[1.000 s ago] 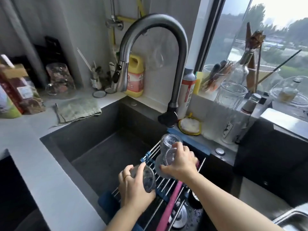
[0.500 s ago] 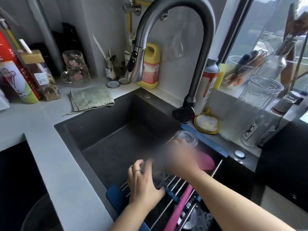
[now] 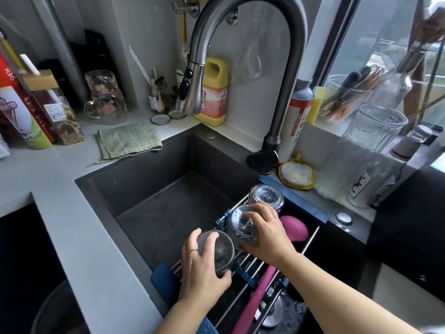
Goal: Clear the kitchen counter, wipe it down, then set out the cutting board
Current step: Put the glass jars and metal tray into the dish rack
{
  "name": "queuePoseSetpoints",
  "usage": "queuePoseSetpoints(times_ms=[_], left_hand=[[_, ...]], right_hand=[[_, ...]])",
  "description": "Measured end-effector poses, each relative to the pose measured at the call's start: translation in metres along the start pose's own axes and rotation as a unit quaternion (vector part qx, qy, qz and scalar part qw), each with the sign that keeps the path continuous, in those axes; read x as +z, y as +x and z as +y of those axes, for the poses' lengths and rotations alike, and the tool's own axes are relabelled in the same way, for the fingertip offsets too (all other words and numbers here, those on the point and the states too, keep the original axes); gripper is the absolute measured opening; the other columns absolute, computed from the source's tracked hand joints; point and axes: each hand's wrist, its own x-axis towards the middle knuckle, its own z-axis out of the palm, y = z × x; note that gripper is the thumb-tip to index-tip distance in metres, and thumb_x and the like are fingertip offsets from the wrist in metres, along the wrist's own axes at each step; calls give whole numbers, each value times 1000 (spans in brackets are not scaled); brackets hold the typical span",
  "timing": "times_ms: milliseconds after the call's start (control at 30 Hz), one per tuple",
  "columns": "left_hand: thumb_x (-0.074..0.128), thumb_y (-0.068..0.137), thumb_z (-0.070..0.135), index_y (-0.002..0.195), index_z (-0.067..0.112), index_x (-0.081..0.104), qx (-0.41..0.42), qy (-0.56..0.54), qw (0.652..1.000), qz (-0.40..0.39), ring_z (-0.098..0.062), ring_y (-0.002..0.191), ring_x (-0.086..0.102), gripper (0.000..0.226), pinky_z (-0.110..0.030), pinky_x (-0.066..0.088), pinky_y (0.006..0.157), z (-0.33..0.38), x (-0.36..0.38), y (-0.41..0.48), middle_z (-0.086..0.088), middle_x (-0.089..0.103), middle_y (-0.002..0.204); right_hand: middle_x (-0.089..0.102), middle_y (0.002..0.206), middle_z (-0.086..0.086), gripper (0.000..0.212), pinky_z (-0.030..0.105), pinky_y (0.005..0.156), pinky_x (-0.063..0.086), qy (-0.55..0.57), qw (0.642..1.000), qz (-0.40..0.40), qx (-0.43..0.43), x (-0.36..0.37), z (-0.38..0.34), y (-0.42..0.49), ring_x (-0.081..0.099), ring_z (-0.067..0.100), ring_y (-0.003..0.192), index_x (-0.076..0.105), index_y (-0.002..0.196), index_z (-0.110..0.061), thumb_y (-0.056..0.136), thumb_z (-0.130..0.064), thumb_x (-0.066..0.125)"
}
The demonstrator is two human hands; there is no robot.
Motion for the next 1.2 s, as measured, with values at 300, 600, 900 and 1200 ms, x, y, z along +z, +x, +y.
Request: queuePoseSetpoints(times_ms=[300, 600, 900, 1200], left_hand=[[64, 73, 43, 133, 26, 26, 3, 58, 998, -23, -20, 140, 11, 73, -29, 22, 113, 2, 0, 2, -1, 8, 153], [59, 71, 59, 137, 39, 11, 39, 93, 994, -49, -14, 136, -19, 84, -45, 3, 115, 31, -4, -10, 10, -15, 149], [59, 73, 40, 125, 22, 50, 181, -45, 975, -118, -24, 125, 41, 56, -37, 32, 106, 119, 24, -74, -2, 49, 131], [55, 82, 28, 111, 11, 51, 134, -35, 937, -320, -29, 109, 54, 34, -26, 40, 84, 192, 86, -119, -14, 60, 115]], right_hand=[[24, 153, -8, 77, 42, 112, 20, -101, 991, -67, 56, 2, -8, -9, 6, 23, 144, 28, 141, -29, 75, -48, 64], [30, 147, -2, 69, 38, 106, 30, -64, 983, -37, 169, -34, -16, -58, 18, 20, 138, 30, 139, -30, 78, -32, 62], [72, 91, 11, 50, 43, 74, 56, -77, 942, 179, 275, -95, -8, -190, 67, 36, 86, 73, 90, -9, 43, -13, 87], [44, 133, 15, 66, 33, 99, 37, 98, 731, 157, 657, -143, 25, -329, 42, 31, 123, 36, 133, -11, 76, -30, 65]])
